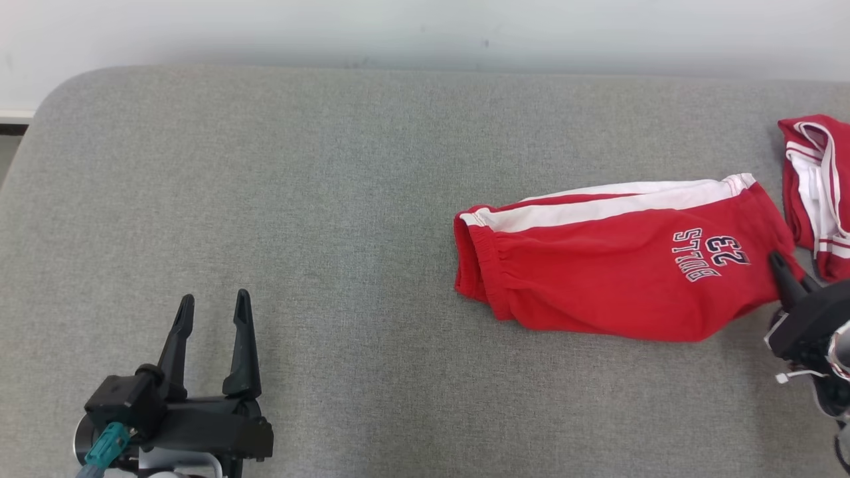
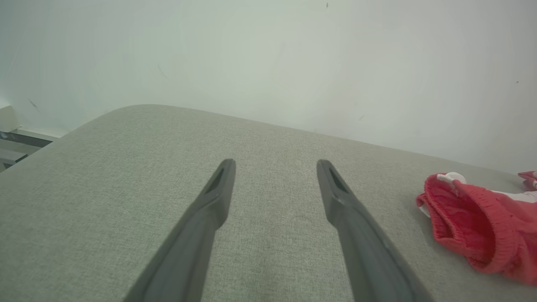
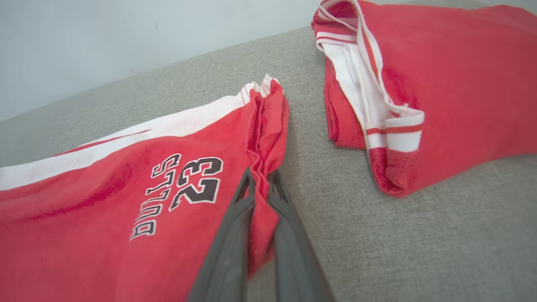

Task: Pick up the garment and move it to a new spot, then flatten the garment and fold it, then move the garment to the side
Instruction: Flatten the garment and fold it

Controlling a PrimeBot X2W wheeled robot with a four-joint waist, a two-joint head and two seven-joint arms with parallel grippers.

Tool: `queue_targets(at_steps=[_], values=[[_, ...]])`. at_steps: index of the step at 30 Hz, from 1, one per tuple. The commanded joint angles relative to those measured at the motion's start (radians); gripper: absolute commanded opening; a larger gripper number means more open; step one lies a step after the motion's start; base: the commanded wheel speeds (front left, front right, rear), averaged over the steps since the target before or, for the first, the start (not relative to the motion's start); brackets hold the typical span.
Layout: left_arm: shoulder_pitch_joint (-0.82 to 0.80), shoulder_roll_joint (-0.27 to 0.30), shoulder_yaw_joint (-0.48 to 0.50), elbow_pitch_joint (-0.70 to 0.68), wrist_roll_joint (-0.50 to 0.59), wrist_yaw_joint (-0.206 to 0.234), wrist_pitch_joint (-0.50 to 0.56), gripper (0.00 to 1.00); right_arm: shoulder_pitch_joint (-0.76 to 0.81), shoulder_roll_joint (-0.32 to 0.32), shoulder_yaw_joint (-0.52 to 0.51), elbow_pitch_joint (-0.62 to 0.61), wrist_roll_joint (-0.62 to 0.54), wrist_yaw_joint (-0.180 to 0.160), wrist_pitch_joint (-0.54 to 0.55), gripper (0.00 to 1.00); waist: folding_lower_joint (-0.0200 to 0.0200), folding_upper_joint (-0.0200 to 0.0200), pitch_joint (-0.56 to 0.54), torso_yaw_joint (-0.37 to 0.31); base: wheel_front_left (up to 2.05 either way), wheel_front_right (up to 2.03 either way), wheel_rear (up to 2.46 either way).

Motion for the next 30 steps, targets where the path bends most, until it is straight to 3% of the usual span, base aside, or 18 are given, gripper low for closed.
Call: queue_targets(at_steps=[1,21,30], values=[[0.015,0.001,0.002,0.001,-0.001,0.001,0.0,1.0,0.003,0.012,-0.002,-0.012,0.004,-0.003,-0.007,0.0,0.0001,0.0,-0.006,0.0,0.0,0.0,0.0],[0.041,0.001,0.004,0.005,-0.006,0.005,0.0,1.0,0.005,0.199,0.068,-0.316,-0.084,-0.003,-0.005,0.0,0.0001,0.0,-0.063,0.037,0.0,0.0,0.0],[0.041,0.001,-0.013,0.003,-0.026,0.017,0.0,1.0,0.067,0.305,0.087,-0.366,-0.17,-0.003,0.003,0.0,0.0001,0.0,-0.05,0.076,0.0,0.0,0.0]])
